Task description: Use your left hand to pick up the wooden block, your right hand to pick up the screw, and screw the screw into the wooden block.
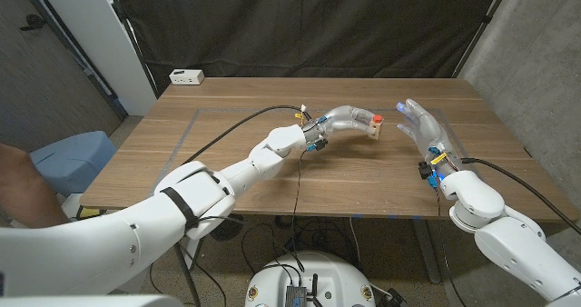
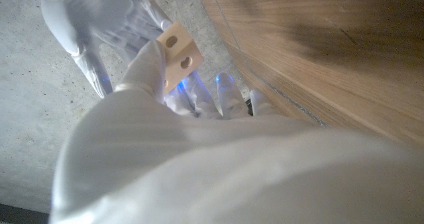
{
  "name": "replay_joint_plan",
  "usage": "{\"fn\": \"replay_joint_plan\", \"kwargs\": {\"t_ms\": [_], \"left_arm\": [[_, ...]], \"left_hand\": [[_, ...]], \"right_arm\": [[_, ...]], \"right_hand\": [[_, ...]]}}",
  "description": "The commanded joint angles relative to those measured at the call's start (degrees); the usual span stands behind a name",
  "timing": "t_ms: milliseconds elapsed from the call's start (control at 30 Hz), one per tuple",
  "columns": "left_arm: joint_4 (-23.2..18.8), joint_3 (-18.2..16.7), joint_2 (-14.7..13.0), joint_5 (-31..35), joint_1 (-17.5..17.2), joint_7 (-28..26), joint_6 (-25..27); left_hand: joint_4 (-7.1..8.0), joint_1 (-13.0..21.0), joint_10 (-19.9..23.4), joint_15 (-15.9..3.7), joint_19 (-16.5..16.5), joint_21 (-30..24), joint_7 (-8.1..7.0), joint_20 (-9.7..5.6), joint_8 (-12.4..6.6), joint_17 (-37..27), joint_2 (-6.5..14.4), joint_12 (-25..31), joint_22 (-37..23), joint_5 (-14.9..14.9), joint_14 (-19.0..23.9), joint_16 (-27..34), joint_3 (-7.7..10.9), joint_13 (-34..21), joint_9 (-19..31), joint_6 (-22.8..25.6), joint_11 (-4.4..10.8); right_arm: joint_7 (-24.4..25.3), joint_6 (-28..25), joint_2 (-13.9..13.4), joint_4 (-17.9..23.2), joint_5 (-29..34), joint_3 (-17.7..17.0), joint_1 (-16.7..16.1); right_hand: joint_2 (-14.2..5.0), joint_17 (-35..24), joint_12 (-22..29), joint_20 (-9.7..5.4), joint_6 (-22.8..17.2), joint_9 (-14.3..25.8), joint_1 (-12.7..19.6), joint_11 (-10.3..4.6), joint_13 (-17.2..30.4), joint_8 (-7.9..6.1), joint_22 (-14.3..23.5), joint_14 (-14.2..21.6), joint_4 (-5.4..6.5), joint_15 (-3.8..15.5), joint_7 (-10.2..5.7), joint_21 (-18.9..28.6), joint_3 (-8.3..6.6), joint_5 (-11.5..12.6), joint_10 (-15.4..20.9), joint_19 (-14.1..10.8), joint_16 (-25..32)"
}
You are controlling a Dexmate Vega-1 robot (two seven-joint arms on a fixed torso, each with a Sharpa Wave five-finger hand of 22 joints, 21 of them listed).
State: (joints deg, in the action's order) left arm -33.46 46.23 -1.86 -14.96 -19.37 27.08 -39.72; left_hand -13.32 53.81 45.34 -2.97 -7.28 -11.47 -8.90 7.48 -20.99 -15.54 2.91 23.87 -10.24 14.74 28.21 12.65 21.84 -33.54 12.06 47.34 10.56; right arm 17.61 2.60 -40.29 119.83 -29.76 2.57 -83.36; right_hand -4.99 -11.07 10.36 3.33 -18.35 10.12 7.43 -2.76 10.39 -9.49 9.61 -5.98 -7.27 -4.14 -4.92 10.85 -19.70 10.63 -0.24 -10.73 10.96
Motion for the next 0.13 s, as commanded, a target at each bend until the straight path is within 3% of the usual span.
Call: {"fn": "replay_joint_plan", "kwargs": {"t_ms": [33,133], "left_arm": [[-6.8,-0.2,-3.0,0.3,-2.5,-1.5,3.2],[-7.6,-0.2,-3.2,0.7,-2.9,-2.8,3.5]], "left_hand": [[4.57,-4.7,0.6,-2.96,-0.5,-0.4,2.24,0.14,-0.54,-0.3,5.0,2.4,-0.2,0.4,0.5,0.3,4.29,-0.4,0.4,4.2,0.19],[4.56,-4.6,0.5,-2.93,-0.5,-0.4,2.36,0.21,-0.53,-0.3,5.1,2.3,-0.2,0.4,0.4,0.3,4.32,-0.4,0.4,4.2,0.09]], "right_arm": [[-0.5,1.9,0.4,-1.8,0.0,1.7,1.2],[-1.1,2.1,-0.1,-2.1,-0.3,1.8,1.5]], "right_hand": [[-0.12,0.0,0.2,-0.86,2.0,0.1,0.7,-0.85,0.0,0.09,0.1,-0.4,-0.13,1.61,-0.56,-0.3,0.34,0.2,-0.3,0.2,0.1],[-0.12,0.2,0.4,-1.48,4.5,0.0,0.9,-1.37,-0.1,0.24,0.1,0.0,-0.25,2.33,-2.01,-0.3,0.37,0.2,0.3,0.6,0.3]]}}
